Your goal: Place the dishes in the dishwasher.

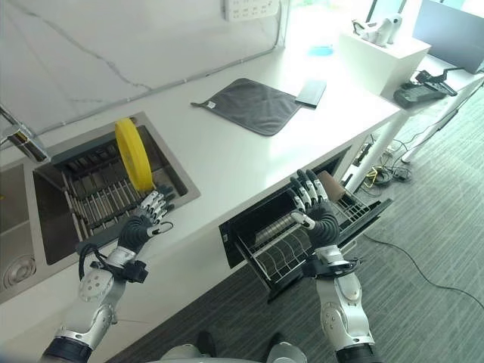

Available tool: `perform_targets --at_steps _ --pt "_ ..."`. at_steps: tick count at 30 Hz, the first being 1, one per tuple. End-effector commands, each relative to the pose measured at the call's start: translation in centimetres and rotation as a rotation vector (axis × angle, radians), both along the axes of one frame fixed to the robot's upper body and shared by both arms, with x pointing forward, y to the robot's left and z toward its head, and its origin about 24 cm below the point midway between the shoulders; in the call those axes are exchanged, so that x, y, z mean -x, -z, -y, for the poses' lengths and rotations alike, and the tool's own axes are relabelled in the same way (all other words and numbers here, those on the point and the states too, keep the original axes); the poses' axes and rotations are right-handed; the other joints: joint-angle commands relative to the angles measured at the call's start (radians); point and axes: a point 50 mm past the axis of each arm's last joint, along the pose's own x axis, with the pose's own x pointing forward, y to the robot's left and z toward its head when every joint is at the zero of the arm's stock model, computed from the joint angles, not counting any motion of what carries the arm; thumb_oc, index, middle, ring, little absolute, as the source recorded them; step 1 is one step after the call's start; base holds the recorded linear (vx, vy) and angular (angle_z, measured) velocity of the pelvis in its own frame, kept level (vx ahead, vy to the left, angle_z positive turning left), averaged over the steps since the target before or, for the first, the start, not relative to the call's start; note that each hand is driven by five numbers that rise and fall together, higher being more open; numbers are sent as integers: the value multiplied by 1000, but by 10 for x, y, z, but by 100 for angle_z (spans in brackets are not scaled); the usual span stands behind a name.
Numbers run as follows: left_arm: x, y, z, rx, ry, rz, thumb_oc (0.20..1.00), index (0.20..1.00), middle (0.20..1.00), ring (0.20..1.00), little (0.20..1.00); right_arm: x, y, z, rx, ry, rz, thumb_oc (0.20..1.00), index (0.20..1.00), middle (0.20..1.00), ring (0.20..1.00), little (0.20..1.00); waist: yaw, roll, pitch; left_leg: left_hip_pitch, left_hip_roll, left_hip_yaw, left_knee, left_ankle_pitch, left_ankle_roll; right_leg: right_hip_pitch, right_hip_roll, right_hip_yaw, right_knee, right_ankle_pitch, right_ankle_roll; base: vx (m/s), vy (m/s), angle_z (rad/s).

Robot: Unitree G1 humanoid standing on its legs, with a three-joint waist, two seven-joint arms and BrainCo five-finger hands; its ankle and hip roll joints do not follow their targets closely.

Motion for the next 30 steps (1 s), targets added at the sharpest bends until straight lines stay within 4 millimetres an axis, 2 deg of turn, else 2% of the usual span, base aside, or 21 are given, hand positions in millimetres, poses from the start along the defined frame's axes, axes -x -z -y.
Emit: perform_targets --at_steps 1,4,7,9,11,12,14,15,17,18,20,21,25,28,30 --pt "-10 -31 3 7 -10 162 1000 1000 1000 1000 1000 -8 -39 4 61 21 200 1000 1000 1000 1000 1000 0 -16 23 -51 -77 -73 68 -63 13 52 34 25 14 -66 15 -10 -123 4" --pt "-8 -29 4 -1 -1 170 1000 1000 1000 1000 1000 -8 -45 6 127 24 246 1000 1000 1000 1000 1000 -4 -22 31 -80 -79 -59 155 -100 9 66 20 22 -21 -50 4 -13 -109 -6" --pt "-6 -29 4 12 12 177 1000 1000 1000 1000 1000 -11 -47 7 132 34 248 1000 1000 1000 1000 1000 2 -27 33 -106 -104 -96 234 -147 12 76 14 46 -49 -36 -2 19 -54 -2" --pt "-4 -30 5 19 7 179 1000 1000 1000 1000 1000 -11 -46 5 137 21 245 1000 1000 1000 1000 1000 5 -18 23 -86 -95 -131 203 -135 1 78 13 64 -76 -22 1 81 86 -15" --pt "-3 -30 5 28 -6 172 1000 1000 1000 1000 1000 -11 -45 2 148 0 242 1000 1000 1000 1000 1000 1 -5 8 -63 -48 -155 107 -72 -29 74 16 78 -102 -16 5 72 209 -39" --pt "-2 -29 4 31 -10 166 1000 1000 1000 1000 1000 -10 -45 1 161 -14 241 1000 1000 1000 1000 1000 -3 3 0 -61 -9 -164 64 -34 -54 73 12 83 -115 -14 9 47 255 -39" --pt "-2 -28 4 45 -16 161 1000 1000 1000 1000 1000 -9 -44 0 177 -35 239 1000 1000 1000 1000 1000 -11 15 -4 -63 44 -164 14 21 -84 75 0 87 -133 -8 18 32 331 -30" --pt "-3 -27 5 53 -3 159 1000 1000 1000 1000 1000 -7 -44 2 189 -43 236 1000 1000 1000 1000 1000 -31 24 -7 -52 96 -97 -12 45 -101 78 -35 44 -133 0 34 72 384 -23" --pt "-5 -25 7 48 11 156 1000 1000 1000 1000 1000 -6 -43 4 184 -39 230 1000 1000 1000 1000 1000 -42 26 -7 -32 110 -64 -19 36 -110 89 -51 27 -124 -9 45 33 294 -3" --pt "-6 -25 12 38 26 159 1000 1000 1000 1000 1000 -5 -42 5 169 -32 232 1000 1000 1000 1000 1000 -46 27 0 -29 111 -39 -17 45 -97 80 -70 0 -97 -1 45 -45 251 11" --pt "-6 -26 13 20 40 158 1000 1000 1000 1000 1000 -2 -40 5 154 -28 233 1000 1000 1000 1000 1000 -42 29 4 -14 94 -50 -24 33 -87 78 -83 -6 -71 -4 52 22 187 22" --pt "-5 -25 13 17 41 155 1000 1000 1000 1000 1000 -2 -40 5 153 -28 232 1000 1000 1000 1000 1000 -41 30 1 1 89 -60 -31 17 -94 87 -84 2 -66 -19 62 93 109 42" --pt "-3 -24 8 20 49 133 1000 1000 1000 1000 1000 -2 -38 2 155 -14 230 1000 1000 1000 1000 1000 -11 34 -1 21 42 -93 -61 14 -67 80 -100 -13 -43 -5 71 8 94 22" --pt "-2 -26 8 22 62 142 1000 1000 1000 1000 1000 -2 -40 0 161 -11 239 1000 1000 1000 1000 1000 1 35 -1 24 32 -104 -68 11 -61 80 -104 -15 -39 -6 75 0 38 11" --pt "1 -30 9 21 84 162 1000 1000 1000 1000 1000 -4 -44 -4 158 -8 249 1000 1000 1000 1000 1000 23 37 0 28 23 -118 -86 11 -53 82 -108 -22 -28 -13 77 -25 42 5"
